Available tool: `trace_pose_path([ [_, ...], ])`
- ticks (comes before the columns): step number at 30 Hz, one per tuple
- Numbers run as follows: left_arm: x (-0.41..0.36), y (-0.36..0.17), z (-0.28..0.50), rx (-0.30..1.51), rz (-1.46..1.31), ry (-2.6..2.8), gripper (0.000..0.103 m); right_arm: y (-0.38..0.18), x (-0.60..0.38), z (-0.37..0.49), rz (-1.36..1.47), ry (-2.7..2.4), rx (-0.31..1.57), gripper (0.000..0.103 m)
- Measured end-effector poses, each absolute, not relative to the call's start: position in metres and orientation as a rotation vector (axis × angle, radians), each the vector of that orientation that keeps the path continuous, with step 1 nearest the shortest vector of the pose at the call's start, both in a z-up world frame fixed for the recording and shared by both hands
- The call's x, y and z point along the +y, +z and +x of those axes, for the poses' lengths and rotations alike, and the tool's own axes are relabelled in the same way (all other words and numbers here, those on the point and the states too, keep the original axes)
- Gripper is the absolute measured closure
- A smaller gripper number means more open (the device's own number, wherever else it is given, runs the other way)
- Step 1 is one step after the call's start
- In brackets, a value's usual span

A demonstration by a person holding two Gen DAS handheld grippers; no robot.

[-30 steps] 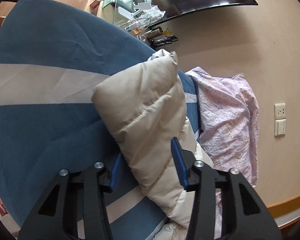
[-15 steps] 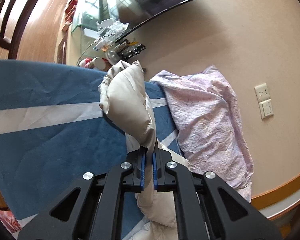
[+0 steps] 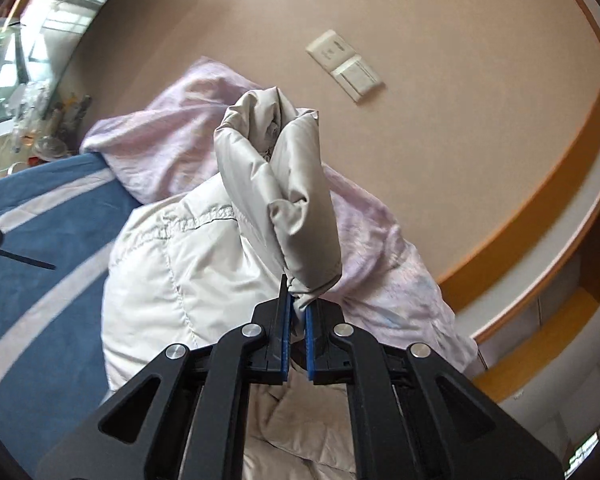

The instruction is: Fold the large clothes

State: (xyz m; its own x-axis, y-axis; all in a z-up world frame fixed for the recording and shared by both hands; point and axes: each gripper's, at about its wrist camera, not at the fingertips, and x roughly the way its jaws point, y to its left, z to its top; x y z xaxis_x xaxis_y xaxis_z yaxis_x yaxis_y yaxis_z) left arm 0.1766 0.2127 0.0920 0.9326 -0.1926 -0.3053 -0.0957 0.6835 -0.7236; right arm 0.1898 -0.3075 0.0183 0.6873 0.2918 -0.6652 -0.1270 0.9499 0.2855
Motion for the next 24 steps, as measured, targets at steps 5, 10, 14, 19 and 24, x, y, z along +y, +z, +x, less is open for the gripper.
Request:
trace_pose_path([
  [5, 0.124, 0.081, 0.207, 0.476, -0.728, -0.265, 0.099, 0.013, -0.325, 0.187, 0.245, 0.205, 0.784, 0.039],
  [10, 0.041, 0.055, 0.23, 0.612, -0.609, -0.373, 0.099, 0.006, -0.333, 0.187, 0.255, 0.19, 0.797, 0.039],
  [14, -0.003, 0.02, 0.241, 0.725, -0.483, -0.357, 0.099, 0.0, -0.338, 0.189, 0.26, 0.188, 0.809, 0.039],
  [19, -0.028, -0.018, 0.252, 0.872, -0.403, -0.339, 0.098, -0.002, -0.339, 0.193, 0.263, 0.187, 0.817, 0.039],
  [24, -0.031, -0.031, 0.248, 0.937, -0.428, -0.395, 0.035, 0.0, -0.335, 0.195, 0.265, 0.197, 0.811, 0.039],
])
